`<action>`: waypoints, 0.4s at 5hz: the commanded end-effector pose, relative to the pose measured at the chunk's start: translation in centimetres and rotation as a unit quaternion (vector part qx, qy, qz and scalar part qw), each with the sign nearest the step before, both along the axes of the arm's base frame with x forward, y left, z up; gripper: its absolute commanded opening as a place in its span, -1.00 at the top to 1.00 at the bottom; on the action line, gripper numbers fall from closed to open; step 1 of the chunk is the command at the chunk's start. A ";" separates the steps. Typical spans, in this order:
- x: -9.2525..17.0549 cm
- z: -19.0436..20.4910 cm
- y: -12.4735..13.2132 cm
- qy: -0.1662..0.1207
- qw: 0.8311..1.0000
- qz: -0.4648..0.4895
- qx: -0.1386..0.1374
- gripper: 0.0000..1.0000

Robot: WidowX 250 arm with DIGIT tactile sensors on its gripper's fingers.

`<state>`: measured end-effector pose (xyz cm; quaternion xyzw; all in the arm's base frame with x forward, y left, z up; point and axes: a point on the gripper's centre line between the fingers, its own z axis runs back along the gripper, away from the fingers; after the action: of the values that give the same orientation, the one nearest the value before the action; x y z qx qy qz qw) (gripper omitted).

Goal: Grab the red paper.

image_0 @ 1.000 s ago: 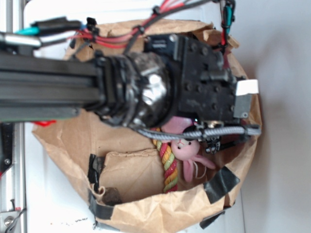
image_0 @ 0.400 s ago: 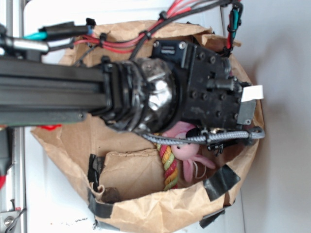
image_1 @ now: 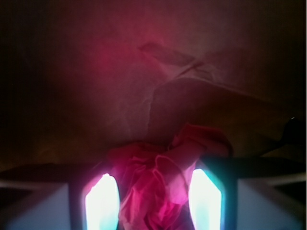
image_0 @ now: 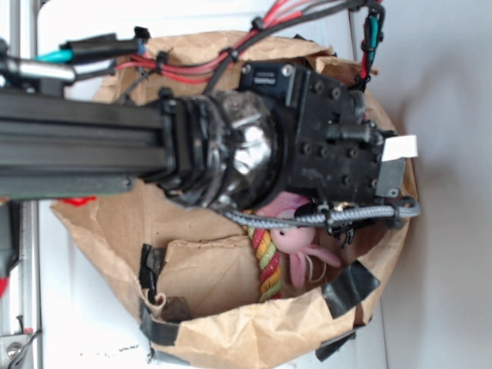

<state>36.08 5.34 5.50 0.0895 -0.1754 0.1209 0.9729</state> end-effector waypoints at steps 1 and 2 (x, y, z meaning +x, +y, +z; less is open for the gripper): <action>-0.4 3.9 0.4 -0.045 0.999 -0.008 0.000 1.00; -1.1 5.1 0.3 -0.051 0.999 -0.012 -0.014 1.00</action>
<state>34.52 4.95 6.93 0.0671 -0.1751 0.1118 0.9759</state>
